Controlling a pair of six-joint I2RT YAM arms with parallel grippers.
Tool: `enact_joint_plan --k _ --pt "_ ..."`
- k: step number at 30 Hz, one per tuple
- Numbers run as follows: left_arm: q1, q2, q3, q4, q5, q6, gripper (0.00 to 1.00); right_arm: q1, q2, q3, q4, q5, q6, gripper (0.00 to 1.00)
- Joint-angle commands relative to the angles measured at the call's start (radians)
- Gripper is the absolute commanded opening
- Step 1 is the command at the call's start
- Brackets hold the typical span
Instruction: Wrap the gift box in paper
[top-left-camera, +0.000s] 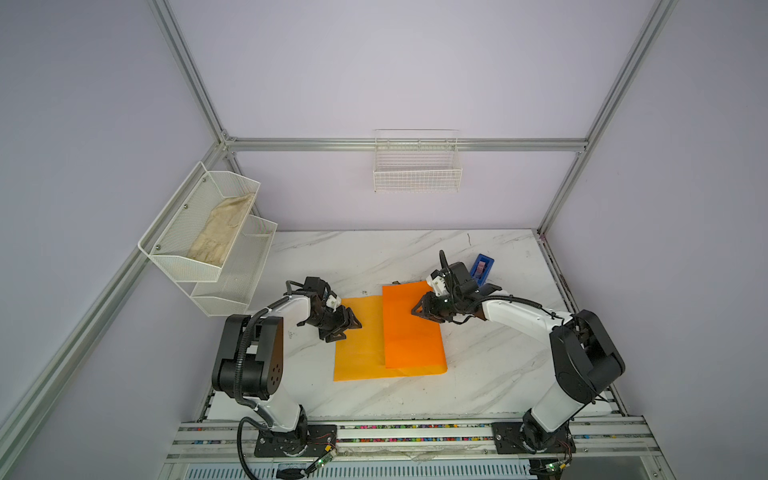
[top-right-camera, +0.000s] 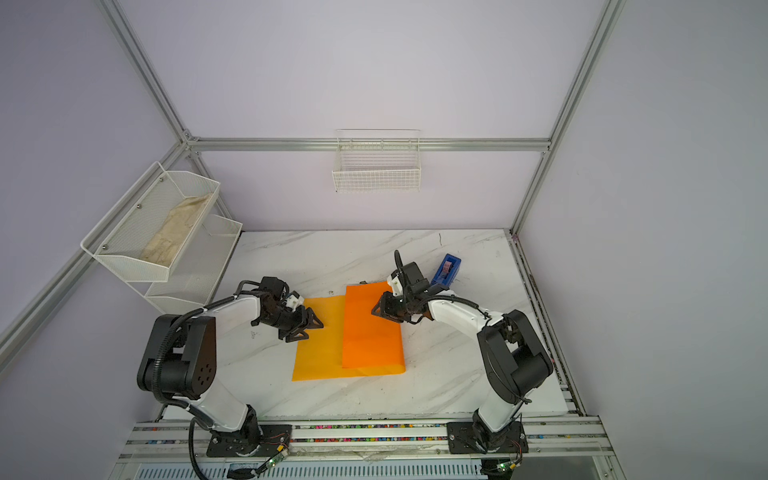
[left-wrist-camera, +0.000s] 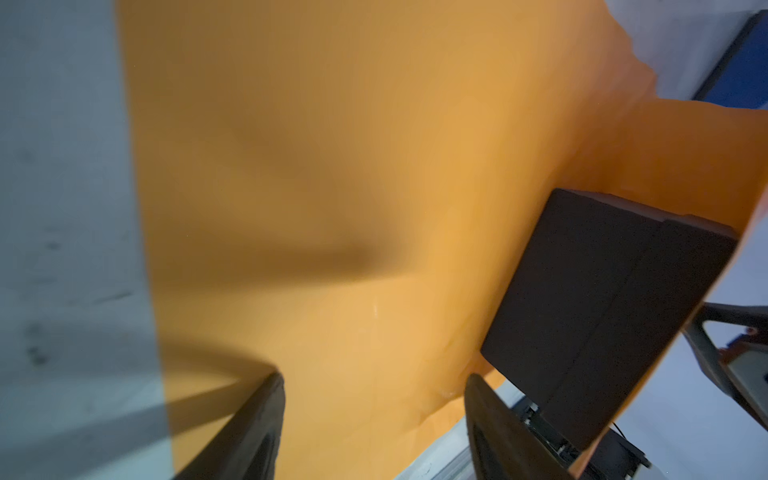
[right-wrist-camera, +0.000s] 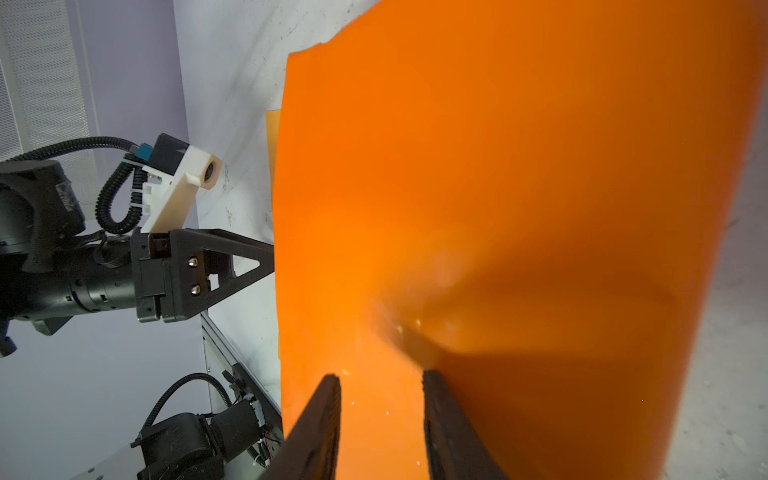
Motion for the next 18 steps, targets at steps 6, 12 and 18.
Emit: enact_joint_plan --k 6,12,18 --pt "-0.015 -0.006 0.028 -0.148 -0.324 0.039 0.68 0.003 0.021 -0.019 -0.108 0.053 -0.007 0.37" --pt "-0.065 0.051 0.027 -0.102 -0.212 0.041 0.68 0.003 0.029 -0.018 -0.105 0.05 -0.005 0.37" --pt "-0.083 0.045 0.006 0.009 -0.011 0.023 0.66 0.003 0.033 -0.01 -0.108 0.048 -0.006 0.37"
